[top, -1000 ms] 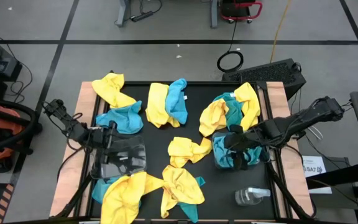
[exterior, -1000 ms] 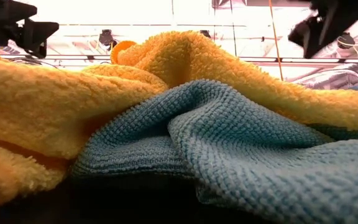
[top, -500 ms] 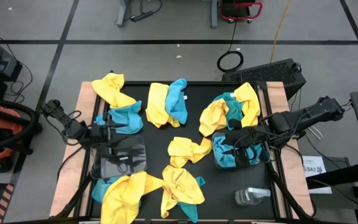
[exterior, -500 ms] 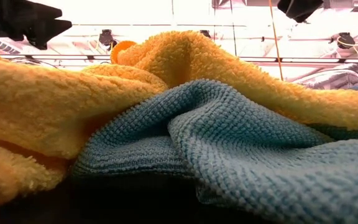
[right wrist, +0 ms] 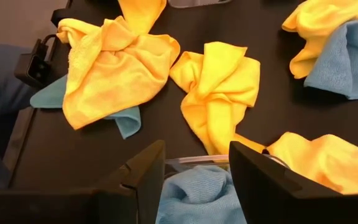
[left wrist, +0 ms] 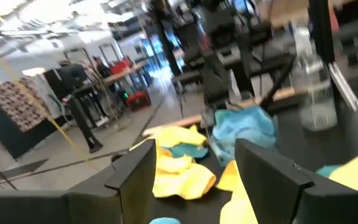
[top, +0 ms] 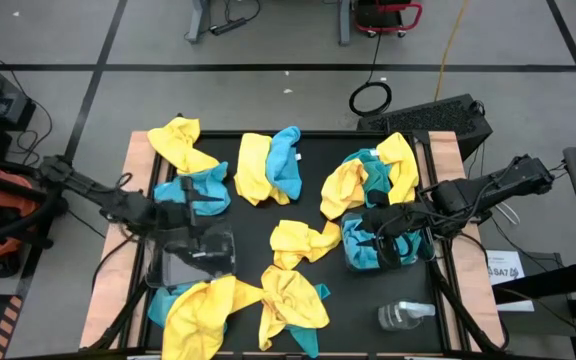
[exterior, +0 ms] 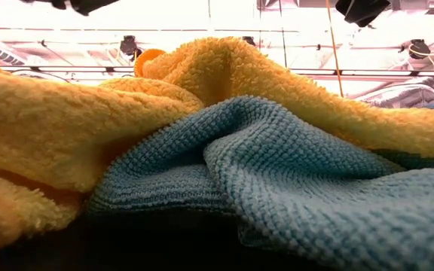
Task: Sort microfiber towel by color & place in baskets
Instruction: Put the yellow microfiber towel into the left transparent bin
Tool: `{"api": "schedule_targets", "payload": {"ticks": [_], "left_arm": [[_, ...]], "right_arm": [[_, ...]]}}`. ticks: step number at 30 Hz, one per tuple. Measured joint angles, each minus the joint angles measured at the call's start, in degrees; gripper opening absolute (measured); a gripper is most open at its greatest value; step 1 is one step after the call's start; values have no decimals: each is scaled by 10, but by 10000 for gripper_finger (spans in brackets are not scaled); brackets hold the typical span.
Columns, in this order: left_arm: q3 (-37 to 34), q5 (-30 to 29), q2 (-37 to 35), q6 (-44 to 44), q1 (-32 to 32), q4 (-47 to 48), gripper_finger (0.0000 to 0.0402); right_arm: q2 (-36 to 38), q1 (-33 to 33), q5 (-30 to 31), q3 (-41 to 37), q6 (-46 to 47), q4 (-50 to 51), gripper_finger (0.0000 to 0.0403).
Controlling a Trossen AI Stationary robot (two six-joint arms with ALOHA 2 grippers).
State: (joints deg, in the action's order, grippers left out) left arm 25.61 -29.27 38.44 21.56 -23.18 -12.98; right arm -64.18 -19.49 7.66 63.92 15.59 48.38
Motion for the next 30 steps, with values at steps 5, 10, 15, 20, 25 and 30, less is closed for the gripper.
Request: {"api": "schedule_targets", "payload": {"ticks": [5, 10, 15, 20, 25, 30], "left_arm": [[74, 65, 157, 0, 57, 3, 225], [128, 142, 284, -22, 119, 3, 225], [175, 232, 388, -62, 166, -10, 225], [222, 237, 456, -67, 185, 17, 225], [262, 242, 480, -76, 187, 116, 225], [321, 278, 518, -77, 190, 149, 225]], "right_arm": [[0, 0, -1, 0, 8, 8, 171], [0, -1, -6, 0, 30, 45, 171], [0, -3, -19, 0, 42, 70, 171], [0, -11, -18, 0, 32, 71, 171], [0, -13, -18, 0, 32, 74, 171], [0, -13, -17, 0, 19, 73, 171]]}}
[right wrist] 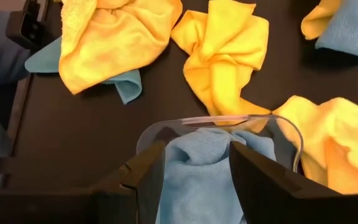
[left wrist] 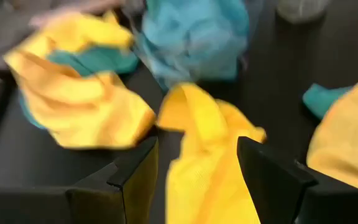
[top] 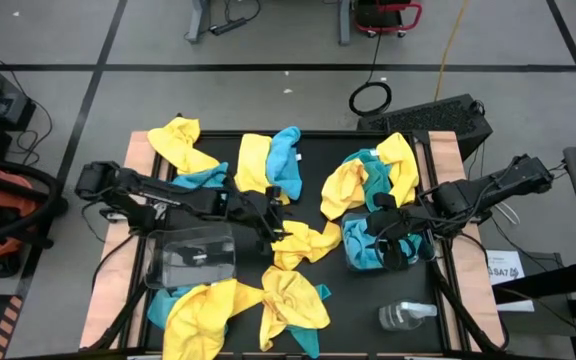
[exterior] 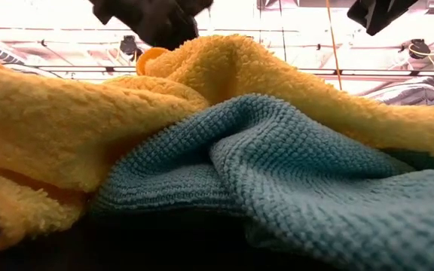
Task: Sort microfiber towel by color & place in baskets
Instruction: Put the yellow microfiber towel into the left transparent bin
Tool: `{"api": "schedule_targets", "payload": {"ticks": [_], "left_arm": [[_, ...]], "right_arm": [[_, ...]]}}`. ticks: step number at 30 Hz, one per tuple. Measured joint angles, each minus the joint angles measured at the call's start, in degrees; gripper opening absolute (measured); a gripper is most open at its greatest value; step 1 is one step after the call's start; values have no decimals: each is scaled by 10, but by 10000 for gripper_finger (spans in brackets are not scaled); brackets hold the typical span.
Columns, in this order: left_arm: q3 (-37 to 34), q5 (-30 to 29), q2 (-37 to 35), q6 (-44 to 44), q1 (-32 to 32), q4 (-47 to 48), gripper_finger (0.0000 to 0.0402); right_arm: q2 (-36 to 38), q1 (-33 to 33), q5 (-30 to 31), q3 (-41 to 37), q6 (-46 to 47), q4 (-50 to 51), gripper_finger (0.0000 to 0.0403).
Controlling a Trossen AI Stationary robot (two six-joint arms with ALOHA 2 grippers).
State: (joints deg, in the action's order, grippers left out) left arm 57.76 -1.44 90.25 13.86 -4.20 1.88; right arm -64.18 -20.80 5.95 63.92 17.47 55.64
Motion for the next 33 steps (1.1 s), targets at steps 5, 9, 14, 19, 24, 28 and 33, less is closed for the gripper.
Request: {"api": "schedule_targets", "payload": {"ticks": [5, 9, 14, 19, 24, 28, 33], "left_arm": [[51, 8, 63, 1, 4, 10, 225], [75, 34, 113, 1, 9, 34, 225], [101, 57, 152, 1, 13, 39, 225], [127, 69, 203, 2, 13, 89, 225], [151, 76, 245, 1, 12, 101, 225], [159, 74, 258, 3, 12, 103, 207], [163, 59, 260, 6, 14, 115, 119]], "right_arm": [[0, 0, 2, 0, -8, -9, 171], [0, 0, 2, 0, -7, -9, 171], [0, 0, 2, 0, -3, -10, 171], [0, 0, 3, 0, -4, -15, 171], [0, 0, 3, 0, -6, -22, 171], [-1, 0, 3, 0, -7, -28, 171], [0, 0, 5, 0, -11, -31, 171]]}}
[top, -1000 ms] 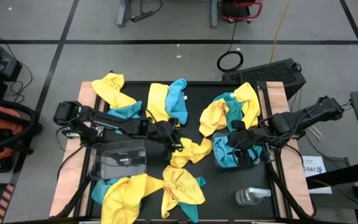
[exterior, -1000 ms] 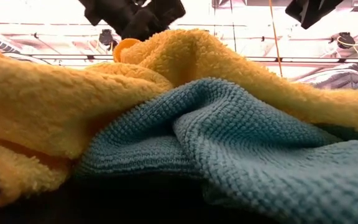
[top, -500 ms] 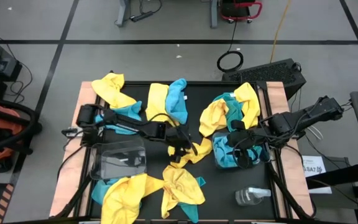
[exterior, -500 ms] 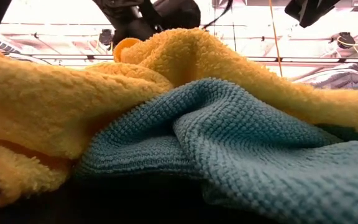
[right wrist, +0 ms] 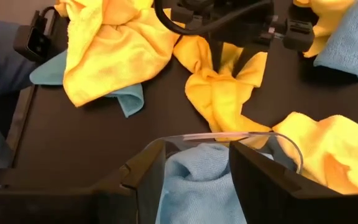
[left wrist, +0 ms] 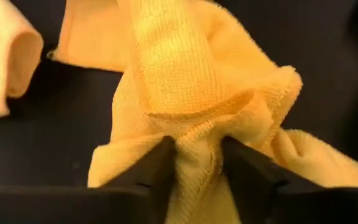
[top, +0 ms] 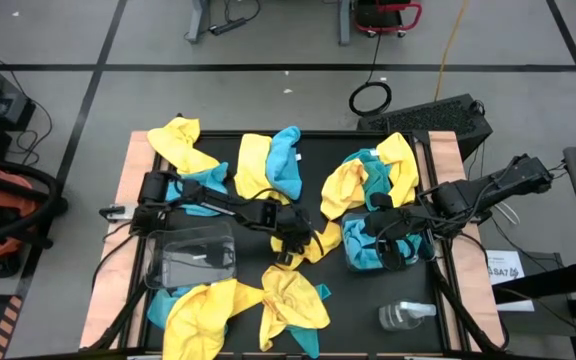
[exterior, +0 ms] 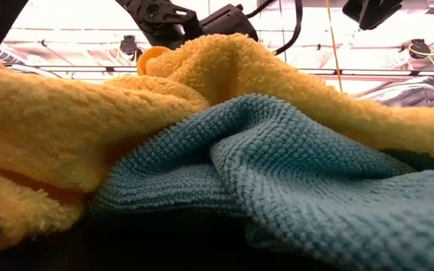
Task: Sort microfiber towel by color & place in baskets
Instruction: Put the yellow microfiber towel into the left transparent bin
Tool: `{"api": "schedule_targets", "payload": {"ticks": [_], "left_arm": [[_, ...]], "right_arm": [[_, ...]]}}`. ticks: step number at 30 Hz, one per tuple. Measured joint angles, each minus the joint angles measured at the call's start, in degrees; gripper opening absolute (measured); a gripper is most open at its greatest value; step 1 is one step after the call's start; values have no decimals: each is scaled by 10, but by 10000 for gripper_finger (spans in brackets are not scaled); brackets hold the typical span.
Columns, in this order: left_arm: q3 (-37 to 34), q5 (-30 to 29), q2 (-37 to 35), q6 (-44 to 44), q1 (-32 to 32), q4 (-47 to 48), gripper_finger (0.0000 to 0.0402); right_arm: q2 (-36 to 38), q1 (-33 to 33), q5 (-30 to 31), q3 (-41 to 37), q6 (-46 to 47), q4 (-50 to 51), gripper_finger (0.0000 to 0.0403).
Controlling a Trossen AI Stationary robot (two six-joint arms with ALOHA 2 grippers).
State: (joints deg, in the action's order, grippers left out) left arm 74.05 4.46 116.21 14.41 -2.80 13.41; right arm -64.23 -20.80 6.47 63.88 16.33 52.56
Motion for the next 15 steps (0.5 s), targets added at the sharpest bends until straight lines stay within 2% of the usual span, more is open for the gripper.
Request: {"api": "schedule_targets", "payload": {"ticks": [3, 4, 8, 15], "left_arm": [[8, -3, -2, 7, 4, 18, 36], [15, -5, -2, 12, 5, 31, 20], [45, -22, -4, 29, 2, 62, 15], [124, -115, -27, 69, -19, 183, 7]], "right_arm": [[0, 0, 10, 0, -1, 0, 171], [0, 0, 12, 0, -1, 0, 171], [0, 0, 14, 0, -5, 0, 171], [0, 0, 13, 0, -18, 0, 171]]}}
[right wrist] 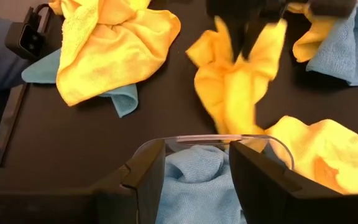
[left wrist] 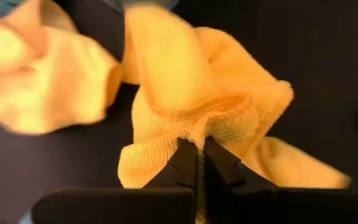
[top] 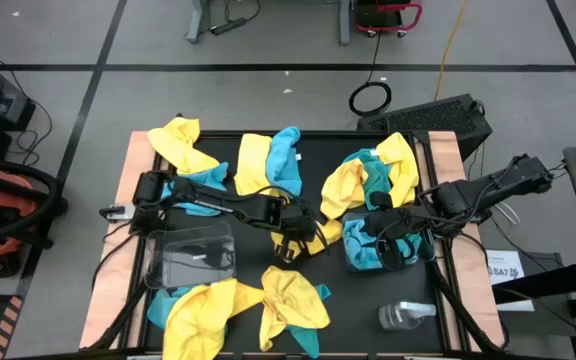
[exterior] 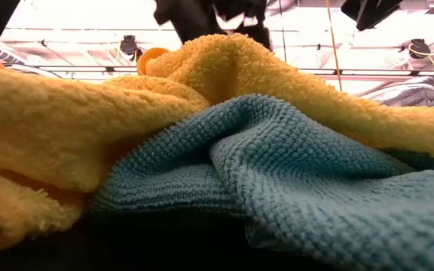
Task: Sort microfiber towel by color & place in baskets
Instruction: Put the yellow microfiber towel into the left transparent bin
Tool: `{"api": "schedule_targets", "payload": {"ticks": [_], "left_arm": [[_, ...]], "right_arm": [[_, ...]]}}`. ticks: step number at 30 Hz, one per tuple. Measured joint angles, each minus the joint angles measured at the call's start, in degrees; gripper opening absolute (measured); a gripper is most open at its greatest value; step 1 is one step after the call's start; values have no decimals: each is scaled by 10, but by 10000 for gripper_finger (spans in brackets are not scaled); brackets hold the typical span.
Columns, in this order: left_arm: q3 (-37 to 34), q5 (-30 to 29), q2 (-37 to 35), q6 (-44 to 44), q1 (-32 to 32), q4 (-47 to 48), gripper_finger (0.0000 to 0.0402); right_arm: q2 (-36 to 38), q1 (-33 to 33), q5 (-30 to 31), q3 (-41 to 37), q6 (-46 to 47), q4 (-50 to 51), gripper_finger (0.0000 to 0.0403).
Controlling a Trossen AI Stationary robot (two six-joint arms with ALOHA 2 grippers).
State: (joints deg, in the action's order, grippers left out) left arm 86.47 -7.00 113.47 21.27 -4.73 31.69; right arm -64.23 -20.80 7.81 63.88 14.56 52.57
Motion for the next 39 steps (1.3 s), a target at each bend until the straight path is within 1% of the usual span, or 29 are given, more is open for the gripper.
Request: {"api": "schedule_targets", "payload": {"ticks": [4, 10, 16, 20, 25, 30, 36, 39], "left_arm": [[41, -47, -33, 6, -12, 64, 7], [76, -100, -110, -3, -36, 138, 6], [79, -104, -199, -27, -63, 210, 6], [80, -91, -251, -63, -81, 270, 6], [80, -64, -308, -138, -110, 343, 6], [80, -62, -344, -248, -144, 455, 6], [79, -61, -363, -400, -192, 570, 6], [76, -26, -363, -450, -215, 579, 6]], "right_arm": [[0, 0, 0, 0, -12, -1, 171], [0, 0, 2, 0, -27, -2, 171], [0, 0, 4, 0, -36, -5, 171], [0, 0, 11, 0, -38, -5, 171], [0, 0, 11, 0, -40, -5, 171], [0, 0, 12, 0, -39, -5, 171], [0, 0, 13, 0, -34, -5, 171], [0, 0, 14, 0, -34, -8, 171]]}}
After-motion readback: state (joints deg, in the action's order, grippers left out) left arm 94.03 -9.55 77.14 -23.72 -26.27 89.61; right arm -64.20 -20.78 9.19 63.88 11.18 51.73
